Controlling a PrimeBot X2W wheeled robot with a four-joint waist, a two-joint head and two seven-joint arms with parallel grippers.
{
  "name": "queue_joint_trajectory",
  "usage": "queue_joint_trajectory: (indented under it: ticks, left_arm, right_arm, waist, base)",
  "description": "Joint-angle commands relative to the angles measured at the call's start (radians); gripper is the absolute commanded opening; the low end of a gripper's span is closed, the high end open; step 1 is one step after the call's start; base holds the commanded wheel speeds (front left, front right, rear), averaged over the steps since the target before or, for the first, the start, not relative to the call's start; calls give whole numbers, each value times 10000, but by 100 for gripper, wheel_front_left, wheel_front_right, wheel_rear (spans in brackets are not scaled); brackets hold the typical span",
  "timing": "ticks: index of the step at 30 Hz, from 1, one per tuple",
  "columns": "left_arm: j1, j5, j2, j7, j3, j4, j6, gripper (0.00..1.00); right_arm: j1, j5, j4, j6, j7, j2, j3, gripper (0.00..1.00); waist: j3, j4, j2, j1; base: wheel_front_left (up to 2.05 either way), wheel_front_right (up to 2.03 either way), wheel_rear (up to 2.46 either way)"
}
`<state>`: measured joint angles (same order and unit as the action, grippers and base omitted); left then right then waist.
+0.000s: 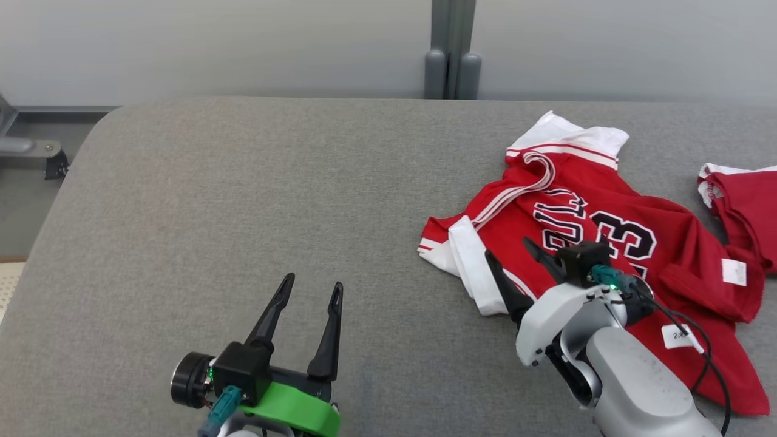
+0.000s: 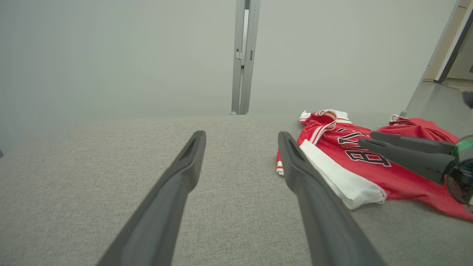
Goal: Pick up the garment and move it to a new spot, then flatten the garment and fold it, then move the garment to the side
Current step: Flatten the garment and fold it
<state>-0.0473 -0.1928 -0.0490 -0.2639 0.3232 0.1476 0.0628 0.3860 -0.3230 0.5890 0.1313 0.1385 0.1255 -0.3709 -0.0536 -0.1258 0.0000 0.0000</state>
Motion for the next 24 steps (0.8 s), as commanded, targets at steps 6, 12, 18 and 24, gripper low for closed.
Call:
queue_joint_trajectory:
  ticks: [6,12,18,24]
  left_arm:
    - [-307,-143,-32,0,189,78,-88,100]
    - [-325,-210,-30,0,280,102,-107,100]
    - [-340,-247,-30,0,378,91,-168,100]
    - [-431,-258,-30,0,419,143,-238,100]
  right_arm:
    - [1188,-408,1673,-9,56,264,-207,100]
    - [1797,-526,2805,-9,415,364,-625,100]
    - [2218,-506,3701,-10,703,325,-956,78]
    - [2566,-710,3963,-9,980,62,-1312,0]
  waist:
    - [-781,-1440,0,0]
    - [-903,-1842,0,0]
    - [-979,-1948,0,0]
    - [-935,-1874,0,0]
  base:
    - [0,0,0]
    - [0,0,0]
    - [0,0,0]
    - [0,0,0]
